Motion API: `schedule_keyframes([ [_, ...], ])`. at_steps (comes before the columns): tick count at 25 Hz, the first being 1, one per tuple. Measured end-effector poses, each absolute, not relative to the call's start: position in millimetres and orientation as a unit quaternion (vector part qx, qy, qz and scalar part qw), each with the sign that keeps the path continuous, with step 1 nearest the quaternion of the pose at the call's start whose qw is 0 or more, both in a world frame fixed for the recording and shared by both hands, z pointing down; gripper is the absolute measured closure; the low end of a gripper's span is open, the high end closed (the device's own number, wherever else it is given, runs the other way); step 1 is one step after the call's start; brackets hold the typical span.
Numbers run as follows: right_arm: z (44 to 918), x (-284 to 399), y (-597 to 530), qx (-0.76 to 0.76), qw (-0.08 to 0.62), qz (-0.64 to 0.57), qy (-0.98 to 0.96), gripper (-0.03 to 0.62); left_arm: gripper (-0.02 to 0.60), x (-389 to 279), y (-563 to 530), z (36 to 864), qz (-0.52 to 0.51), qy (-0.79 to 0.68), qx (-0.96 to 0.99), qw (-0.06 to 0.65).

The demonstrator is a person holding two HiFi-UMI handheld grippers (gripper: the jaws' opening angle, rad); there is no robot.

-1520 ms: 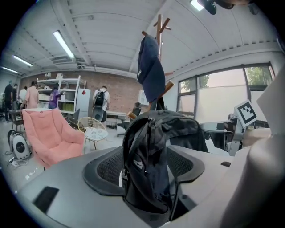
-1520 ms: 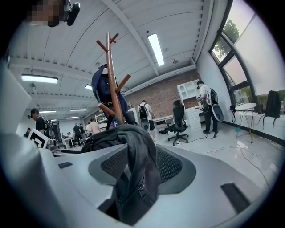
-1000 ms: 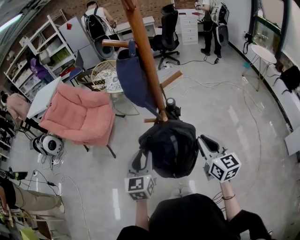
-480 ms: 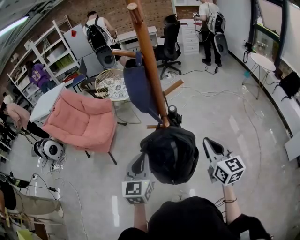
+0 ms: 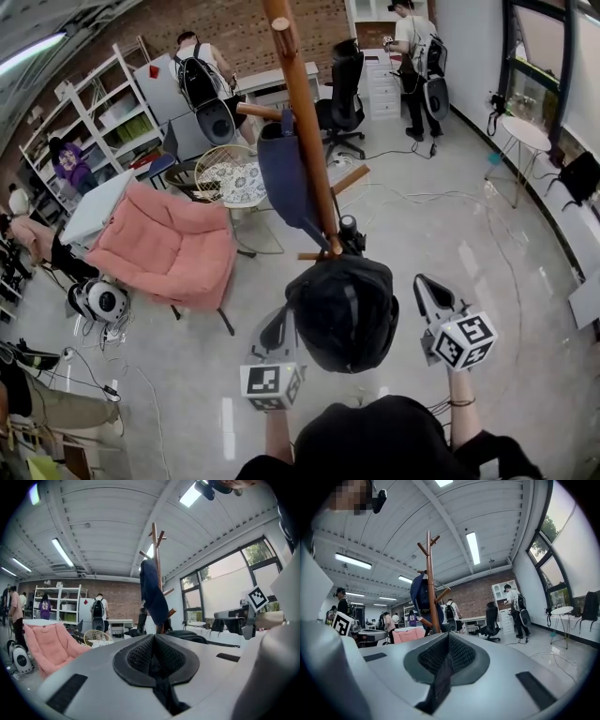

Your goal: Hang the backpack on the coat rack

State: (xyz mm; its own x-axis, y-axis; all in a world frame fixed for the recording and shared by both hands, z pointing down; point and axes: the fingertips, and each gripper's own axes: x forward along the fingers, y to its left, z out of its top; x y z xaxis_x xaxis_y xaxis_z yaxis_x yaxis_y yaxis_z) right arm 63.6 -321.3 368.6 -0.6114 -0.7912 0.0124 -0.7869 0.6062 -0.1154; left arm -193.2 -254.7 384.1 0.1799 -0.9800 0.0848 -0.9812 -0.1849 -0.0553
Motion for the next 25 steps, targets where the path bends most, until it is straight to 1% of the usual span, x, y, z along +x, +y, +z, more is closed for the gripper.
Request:
schedule_keyframes([
  [25, 377, 79, -320, -0.469, 0.019, -0.055, 0.881, 0.582, 0.566, -204, -254, 391, 0.051, -0.643, 0.764, 0.016],
])
